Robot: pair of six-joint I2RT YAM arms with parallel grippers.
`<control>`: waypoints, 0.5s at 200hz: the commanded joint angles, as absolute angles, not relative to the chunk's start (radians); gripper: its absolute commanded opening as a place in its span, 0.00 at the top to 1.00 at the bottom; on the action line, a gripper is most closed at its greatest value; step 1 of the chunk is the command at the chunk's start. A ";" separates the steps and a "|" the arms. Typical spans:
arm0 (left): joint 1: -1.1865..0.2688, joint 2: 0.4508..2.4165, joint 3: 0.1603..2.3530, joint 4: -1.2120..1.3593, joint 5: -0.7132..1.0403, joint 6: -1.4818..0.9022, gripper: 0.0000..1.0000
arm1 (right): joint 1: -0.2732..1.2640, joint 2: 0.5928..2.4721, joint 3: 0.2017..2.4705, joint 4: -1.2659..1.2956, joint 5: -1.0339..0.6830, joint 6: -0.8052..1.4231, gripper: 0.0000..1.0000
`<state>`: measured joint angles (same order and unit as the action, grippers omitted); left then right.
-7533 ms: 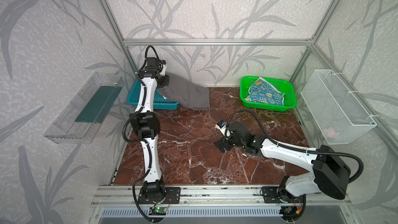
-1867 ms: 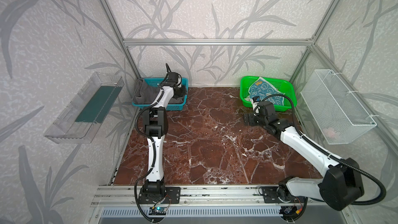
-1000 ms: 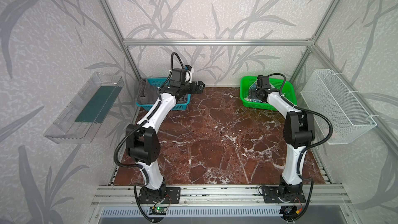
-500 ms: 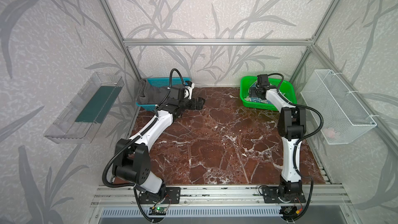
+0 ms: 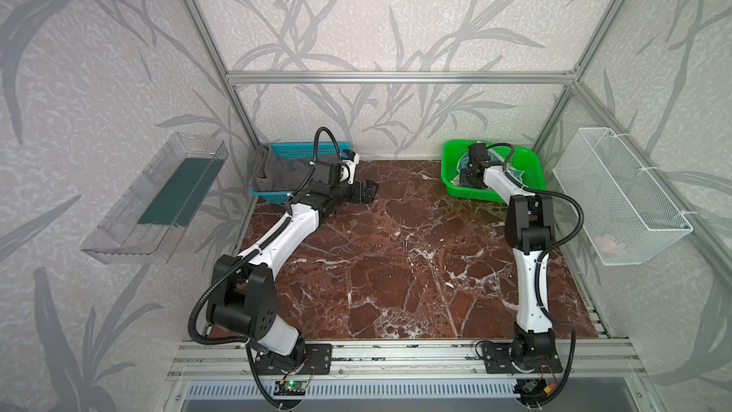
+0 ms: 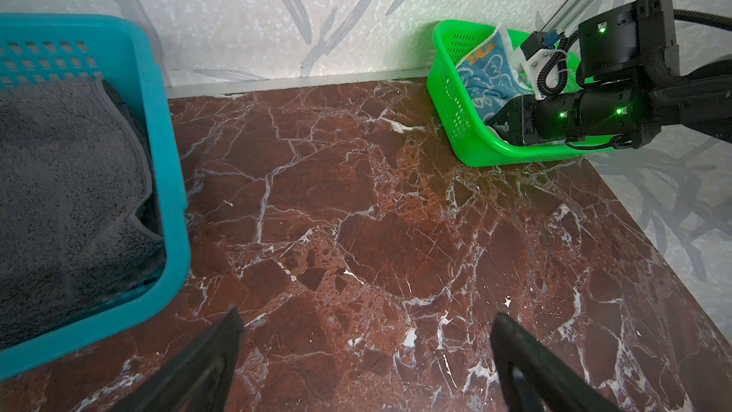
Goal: Fold and stack the towels
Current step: 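Grasp the blue rabbit towel in the green basket with the right gripper, then pull the blue towel out onto the table middle with the right gripper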
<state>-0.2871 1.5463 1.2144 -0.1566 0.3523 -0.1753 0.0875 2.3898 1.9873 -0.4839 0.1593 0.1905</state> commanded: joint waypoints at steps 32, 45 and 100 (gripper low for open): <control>-0.294 1.534 1.205 -0.145 0.352 -0.173 0.01 | 0.090 2.150 1.774 -0.273 0.175 0.168 1.00; -0.295 1.532 1.204 -0.140 0.351 -0.173 0.01 | 0.095 2.087 1.706 -0.213 0.182 0.159 1.00; -0.295 1.520 1.196 -0.102 0.361 -0.185 0.01 | 0.141 1.829 1.458 0.015 0.225 0.062 1.00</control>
